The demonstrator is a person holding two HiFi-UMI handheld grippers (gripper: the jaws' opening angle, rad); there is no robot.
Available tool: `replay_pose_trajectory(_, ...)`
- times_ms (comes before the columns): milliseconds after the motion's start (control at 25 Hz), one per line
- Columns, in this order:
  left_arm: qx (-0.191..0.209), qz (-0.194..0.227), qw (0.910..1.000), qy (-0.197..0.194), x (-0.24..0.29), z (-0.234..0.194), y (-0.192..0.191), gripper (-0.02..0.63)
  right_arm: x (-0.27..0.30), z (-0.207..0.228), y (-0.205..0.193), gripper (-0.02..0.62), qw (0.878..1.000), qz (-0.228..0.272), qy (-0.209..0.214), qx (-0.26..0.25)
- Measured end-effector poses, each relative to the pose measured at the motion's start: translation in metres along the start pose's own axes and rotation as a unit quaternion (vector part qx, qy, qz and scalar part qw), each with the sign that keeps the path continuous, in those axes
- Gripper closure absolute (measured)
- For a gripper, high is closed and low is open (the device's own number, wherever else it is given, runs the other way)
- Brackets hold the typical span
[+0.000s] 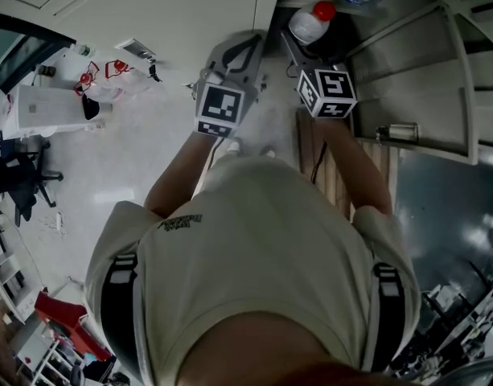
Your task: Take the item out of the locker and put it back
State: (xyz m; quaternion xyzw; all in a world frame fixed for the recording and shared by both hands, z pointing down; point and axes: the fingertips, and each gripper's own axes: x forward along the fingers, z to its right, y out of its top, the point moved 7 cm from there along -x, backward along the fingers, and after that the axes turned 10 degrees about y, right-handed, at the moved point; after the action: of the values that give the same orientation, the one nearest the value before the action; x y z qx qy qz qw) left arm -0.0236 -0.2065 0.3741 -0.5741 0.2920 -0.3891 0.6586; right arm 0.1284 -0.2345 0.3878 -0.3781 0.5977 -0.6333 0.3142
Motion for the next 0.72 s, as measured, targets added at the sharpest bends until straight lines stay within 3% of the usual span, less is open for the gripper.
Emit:
replay_pose_trajectory(240,-0.018,0.025,0.9995,-0.007,-0.007,-0.009,0.033,0.594,-0.034,-0.005,0.047,0.288,0.999,0.045,0.010,0.024)
replay_pose_trajectory(720,0.009,0.090,0.9957,-0.020,-0.037,-0.011,0.090,0.594,-0.085,-0.032,0.095,0.288,0.995,0.098,0.034,-0.003)
